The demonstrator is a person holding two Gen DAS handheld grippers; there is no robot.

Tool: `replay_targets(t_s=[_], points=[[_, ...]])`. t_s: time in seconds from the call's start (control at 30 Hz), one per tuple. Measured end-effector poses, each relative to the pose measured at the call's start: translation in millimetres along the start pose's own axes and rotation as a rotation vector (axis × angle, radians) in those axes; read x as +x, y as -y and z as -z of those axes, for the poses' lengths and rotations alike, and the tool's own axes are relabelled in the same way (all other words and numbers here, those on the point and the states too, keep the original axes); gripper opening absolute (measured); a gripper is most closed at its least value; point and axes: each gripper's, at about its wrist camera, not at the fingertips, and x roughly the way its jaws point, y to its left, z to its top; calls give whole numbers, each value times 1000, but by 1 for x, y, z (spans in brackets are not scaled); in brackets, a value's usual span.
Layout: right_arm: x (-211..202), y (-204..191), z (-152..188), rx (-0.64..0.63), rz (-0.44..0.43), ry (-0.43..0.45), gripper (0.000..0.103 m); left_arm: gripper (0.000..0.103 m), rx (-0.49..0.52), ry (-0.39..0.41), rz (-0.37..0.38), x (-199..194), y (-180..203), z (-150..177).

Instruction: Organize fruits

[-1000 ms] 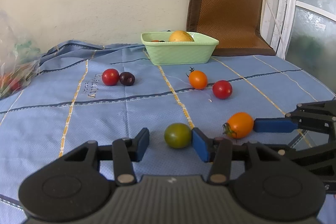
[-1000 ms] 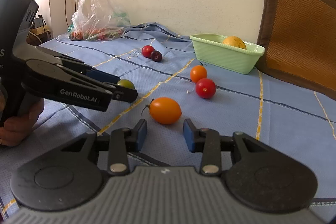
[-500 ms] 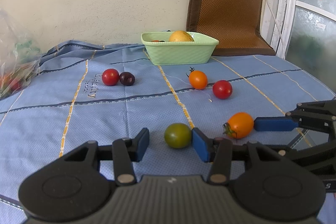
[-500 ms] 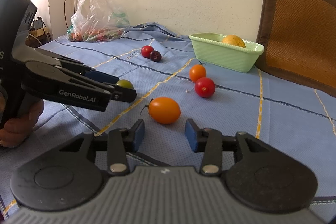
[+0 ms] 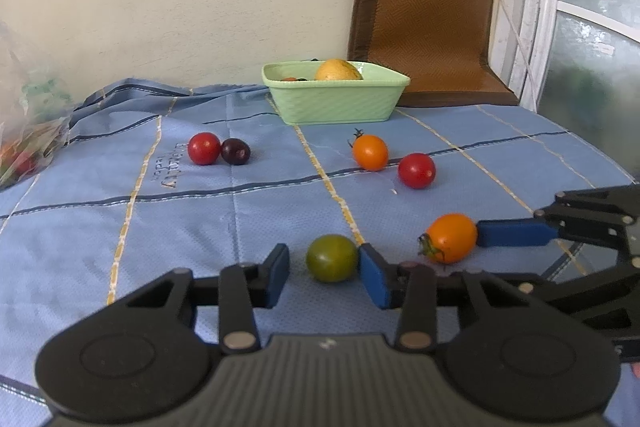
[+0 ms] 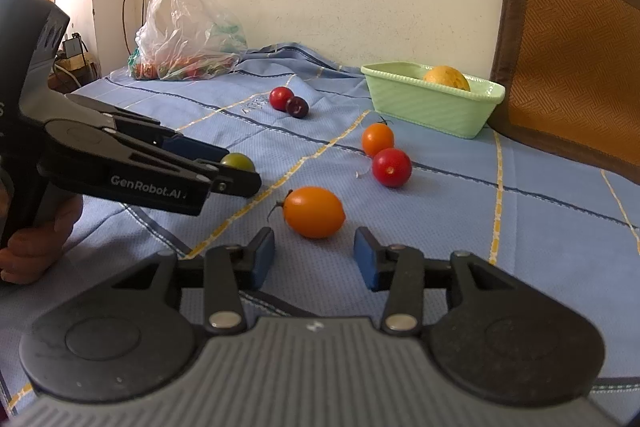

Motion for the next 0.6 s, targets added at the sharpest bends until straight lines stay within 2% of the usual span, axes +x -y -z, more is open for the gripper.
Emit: replay_targets(t_s=[0.1, 0.37, 0.4, 0.43, 0.47, 0.6], points=[[2, -2, -2, -10, 1, 1, 47, 28, 5, 3, 13, 0, 1, 1], [12, -7, -11, -49, 2, 4, 49, 28, -1, 5, 34, -1, -1, 1], [14, -6, -12, -52, -3, 2, 48, 28, -5, 4, 37, -1, -2, 0], [16, -7, -13, -53, -12, -2, 39, 28, -11, 4, 42, -1, -3, 0], [16, -7, -13, -54, -10, 2, 37, 28, -21, 4, 48, -1, -5, -1], [14, -3, -15, -42, -37, 19, 37, 28, -76, 3, 93, 2, -13, -12]])
